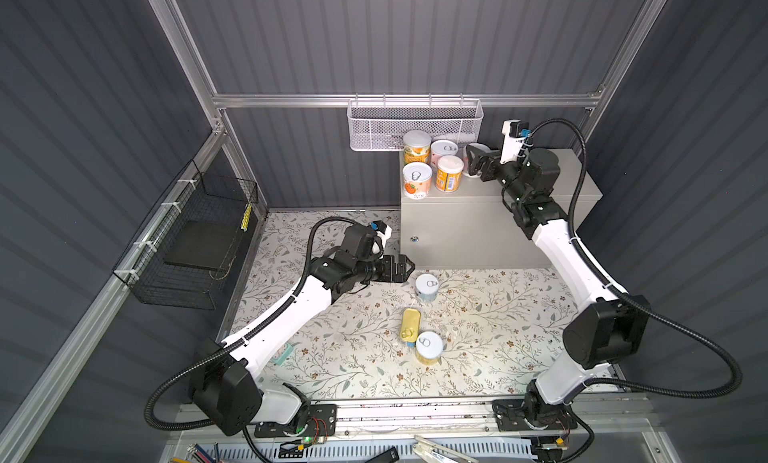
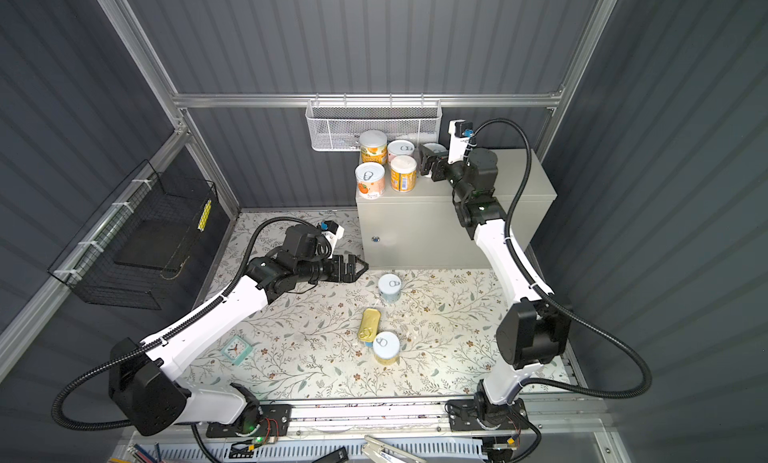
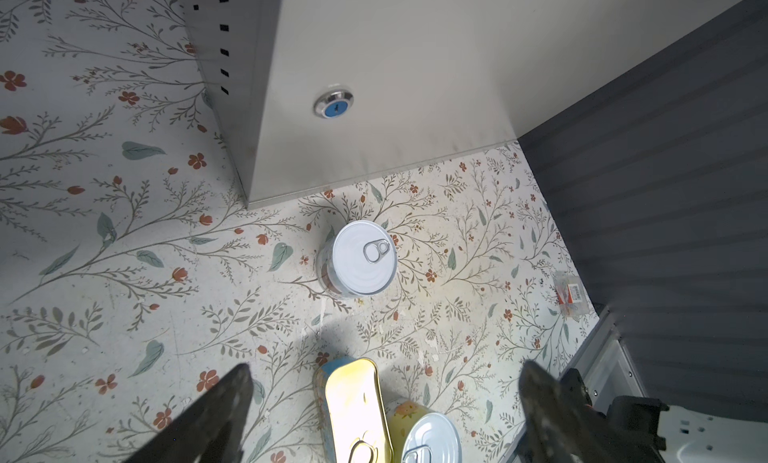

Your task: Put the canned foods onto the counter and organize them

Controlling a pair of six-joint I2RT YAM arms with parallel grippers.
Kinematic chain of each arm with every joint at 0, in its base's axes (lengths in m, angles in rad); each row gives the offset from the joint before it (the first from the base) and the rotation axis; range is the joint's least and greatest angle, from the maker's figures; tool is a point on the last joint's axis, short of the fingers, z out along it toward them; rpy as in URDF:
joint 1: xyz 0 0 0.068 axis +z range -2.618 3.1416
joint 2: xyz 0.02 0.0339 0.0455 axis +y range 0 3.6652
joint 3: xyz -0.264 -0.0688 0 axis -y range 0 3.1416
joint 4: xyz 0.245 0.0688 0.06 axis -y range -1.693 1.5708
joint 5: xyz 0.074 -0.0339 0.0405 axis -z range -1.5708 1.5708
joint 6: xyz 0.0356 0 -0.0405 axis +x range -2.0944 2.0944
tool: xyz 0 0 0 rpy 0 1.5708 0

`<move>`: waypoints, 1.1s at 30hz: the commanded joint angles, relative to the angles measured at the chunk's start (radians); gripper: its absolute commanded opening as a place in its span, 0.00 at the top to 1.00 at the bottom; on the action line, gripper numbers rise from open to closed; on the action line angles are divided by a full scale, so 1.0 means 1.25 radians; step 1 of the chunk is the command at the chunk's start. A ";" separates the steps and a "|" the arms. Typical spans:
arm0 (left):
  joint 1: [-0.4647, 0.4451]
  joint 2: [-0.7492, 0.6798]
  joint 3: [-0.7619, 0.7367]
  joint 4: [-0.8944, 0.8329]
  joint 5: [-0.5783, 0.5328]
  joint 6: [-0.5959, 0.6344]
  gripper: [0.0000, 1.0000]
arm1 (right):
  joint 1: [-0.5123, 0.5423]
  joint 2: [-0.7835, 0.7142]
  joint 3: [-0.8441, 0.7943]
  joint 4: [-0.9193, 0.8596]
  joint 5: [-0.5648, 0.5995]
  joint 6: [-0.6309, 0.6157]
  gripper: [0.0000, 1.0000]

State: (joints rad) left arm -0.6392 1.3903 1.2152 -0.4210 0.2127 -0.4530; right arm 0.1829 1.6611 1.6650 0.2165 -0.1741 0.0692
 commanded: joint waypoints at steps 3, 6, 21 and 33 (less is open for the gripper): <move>0.006 0.019 -0.006 0.008 -0.009 0.024 0.00 | 0.003 -0.076 -0.062 0.007 0.043 -0.011 0.01; 0.006 0.030 -0.009 0.011 0.001 0.028 0.00 | 0.002 -0.146 -0.136 0.021 0.047 0.031 0.01; -0.021 0.042 -0.099 0.053 0.099 0.067 0.00 | 0.001 -0.592 -0.536 -0.061 -0.029 0.187 0.01; -0.073 0.047 -0.201 -0.007 0.034 0.015 0.00 | 0.002 -0.813 -0.766 -0.218 -0.062 0.236 0.01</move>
State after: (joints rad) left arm -0.7193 1.4448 0.9737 -0.3855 0.2752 -0.4114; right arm 0.1829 0.6853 0.7425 -0.0158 -0.2256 0.3275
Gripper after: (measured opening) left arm 0.997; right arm 0.988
